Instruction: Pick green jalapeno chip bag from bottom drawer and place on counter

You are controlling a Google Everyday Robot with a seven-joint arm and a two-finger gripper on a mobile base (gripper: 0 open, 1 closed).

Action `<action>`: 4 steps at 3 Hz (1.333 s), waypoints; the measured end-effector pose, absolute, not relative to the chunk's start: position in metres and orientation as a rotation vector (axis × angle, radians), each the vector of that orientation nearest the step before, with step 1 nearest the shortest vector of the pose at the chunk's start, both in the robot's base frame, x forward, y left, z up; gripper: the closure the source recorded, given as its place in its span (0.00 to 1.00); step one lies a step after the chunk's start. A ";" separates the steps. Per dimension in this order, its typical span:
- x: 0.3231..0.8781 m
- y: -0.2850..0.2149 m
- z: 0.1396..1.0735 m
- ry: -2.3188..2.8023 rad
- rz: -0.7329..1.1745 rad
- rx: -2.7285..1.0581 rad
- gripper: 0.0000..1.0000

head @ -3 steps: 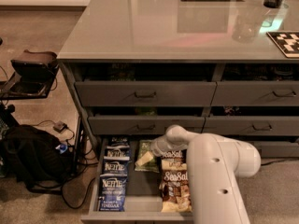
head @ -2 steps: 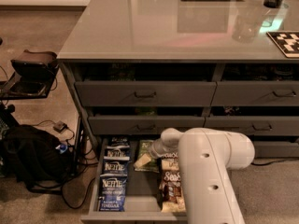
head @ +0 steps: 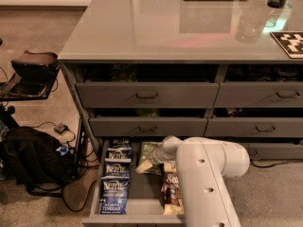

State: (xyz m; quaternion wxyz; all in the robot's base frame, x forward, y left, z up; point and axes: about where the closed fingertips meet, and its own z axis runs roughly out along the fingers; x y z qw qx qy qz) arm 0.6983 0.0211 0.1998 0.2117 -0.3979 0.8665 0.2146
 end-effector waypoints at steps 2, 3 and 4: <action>0.718 0.038 0.175 2.356 0.612 -1.188 0.00; 0.728 0.050 0.150 2.363 0.619 -1.252 0.00; 0.728 0.050 0.149 2.363 0.619 -1.252 0.00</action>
Offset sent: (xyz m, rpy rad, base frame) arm 0.0390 0.0223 -0.0353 0.0006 -0.0394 0.0982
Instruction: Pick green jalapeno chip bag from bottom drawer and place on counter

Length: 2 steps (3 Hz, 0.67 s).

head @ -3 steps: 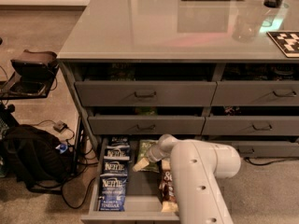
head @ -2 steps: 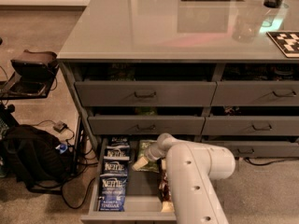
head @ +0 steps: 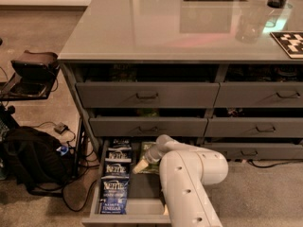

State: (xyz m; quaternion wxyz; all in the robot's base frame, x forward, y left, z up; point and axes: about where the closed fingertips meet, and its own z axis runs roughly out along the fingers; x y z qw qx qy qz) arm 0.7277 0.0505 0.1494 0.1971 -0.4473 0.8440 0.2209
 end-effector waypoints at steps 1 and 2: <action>0.728 0.046 0.145 2.377 0.564 -1.220 0.00; 0.723 0.038 0.129 2.398 0.443 -1.188 0.00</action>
Offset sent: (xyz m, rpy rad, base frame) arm 0.0092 -0.0310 -0.0308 -0.1876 -0.2181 -0.2053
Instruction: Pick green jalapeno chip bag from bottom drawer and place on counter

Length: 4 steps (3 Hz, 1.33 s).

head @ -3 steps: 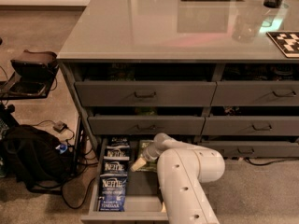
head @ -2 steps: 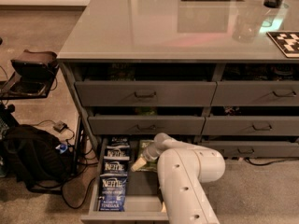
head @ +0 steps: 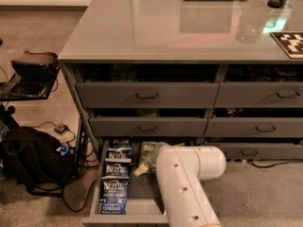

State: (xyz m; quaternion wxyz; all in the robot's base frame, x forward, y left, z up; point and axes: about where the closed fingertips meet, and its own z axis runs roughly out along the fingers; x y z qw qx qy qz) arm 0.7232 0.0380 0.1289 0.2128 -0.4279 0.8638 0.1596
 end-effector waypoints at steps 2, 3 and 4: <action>0.738 0.019 0.082 2.432 0.239 -1.094 0.00; 0.738 0.019 0.085 2.433 0.235 -1.093 0.19; 0.738 0.019 0.094 2.433 0.235 -1.093 0.42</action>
Offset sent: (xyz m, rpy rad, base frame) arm 0.0332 -0.0298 -0.0770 -0.1494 -0.0876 -0.1651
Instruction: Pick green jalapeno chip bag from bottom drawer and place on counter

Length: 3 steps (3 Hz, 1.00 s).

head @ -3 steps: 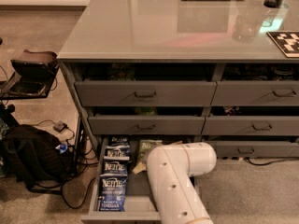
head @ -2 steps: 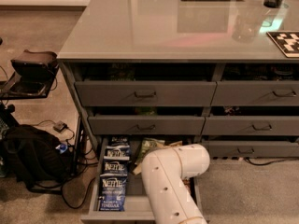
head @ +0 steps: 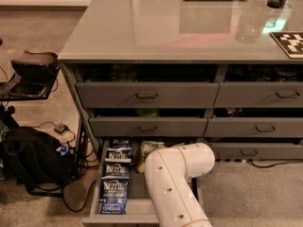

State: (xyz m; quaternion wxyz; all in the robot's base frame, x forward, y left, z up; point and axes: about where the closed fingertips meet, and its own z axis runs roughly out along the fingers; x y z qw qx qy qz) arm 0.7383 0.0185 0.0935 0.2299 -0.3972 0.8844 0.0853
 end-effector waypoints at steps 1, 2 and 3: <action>0.738 0.019 0.103 2.433 0.235 -1.093 0.66; 0.738 0.019 0.109 2.433 0.235 -1.093 0.89; 0.746 0.005 0.143 2.333 0.203 -1.116 1.00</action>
Offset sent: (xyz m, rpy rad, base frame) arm -0.0577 -0.0114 0.1336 0.3728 -0.4116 0.2263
